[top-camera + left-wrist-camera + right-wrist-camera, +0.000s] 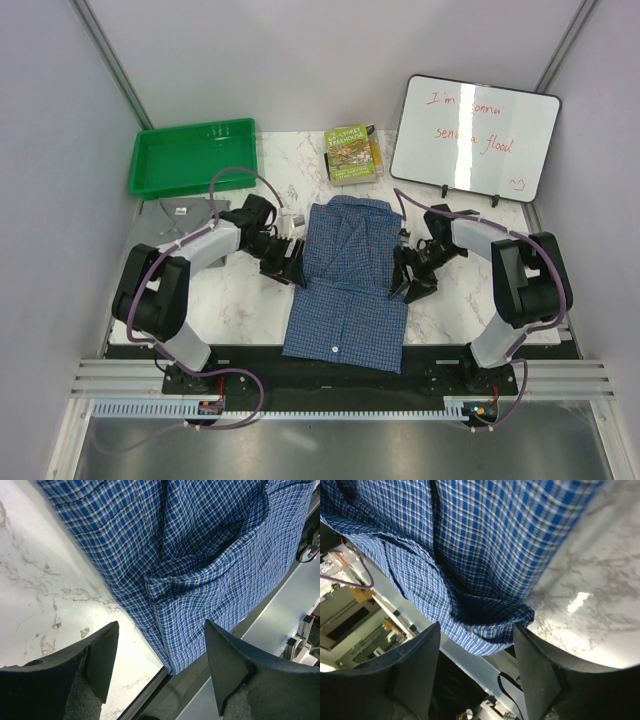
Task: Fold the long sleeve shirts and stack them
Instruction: Fold the shirt
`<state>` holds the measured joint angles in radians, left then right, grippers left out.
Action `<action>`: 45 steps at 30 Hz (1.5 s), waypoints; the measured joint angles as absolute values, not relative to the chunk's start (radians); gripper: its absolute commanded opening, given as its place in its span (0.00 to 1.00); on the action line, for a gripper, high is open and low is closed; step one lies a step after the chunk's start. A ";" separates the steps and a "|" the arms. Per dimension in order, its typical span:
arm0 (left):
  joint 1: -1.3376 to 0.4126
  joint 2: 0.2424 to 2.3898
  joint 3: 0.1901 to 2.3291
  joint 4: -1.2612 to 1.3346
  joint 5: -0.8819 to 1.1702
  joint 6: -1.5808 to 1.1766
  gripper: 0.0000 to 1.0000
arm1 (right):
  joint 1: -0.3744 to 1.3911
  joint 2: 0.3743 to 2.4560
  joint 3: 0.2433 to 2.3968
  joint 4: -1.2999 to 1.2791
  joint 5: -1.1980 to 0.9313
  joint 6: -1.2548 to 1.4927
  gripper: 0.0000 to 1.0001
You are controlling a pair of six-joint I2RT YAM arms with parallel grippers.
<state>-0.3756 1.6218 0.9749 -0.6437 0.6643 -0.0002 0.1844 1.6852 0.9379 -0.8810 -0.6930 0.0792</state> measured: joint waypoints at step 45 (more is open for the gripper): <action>-0.480 1.609 0.906 -0.538 0.776 0.036 0.02 | 0.392 1.702 1.136 -0.824 -0.765 -0.286 0.00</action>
<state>-0.4805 1.6093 0.9058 -0.5377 0.7765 0.0357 0.3916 1.7016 1.1362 -0.8242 -0.7654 -0.2859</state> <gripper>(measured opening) 0.033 0.011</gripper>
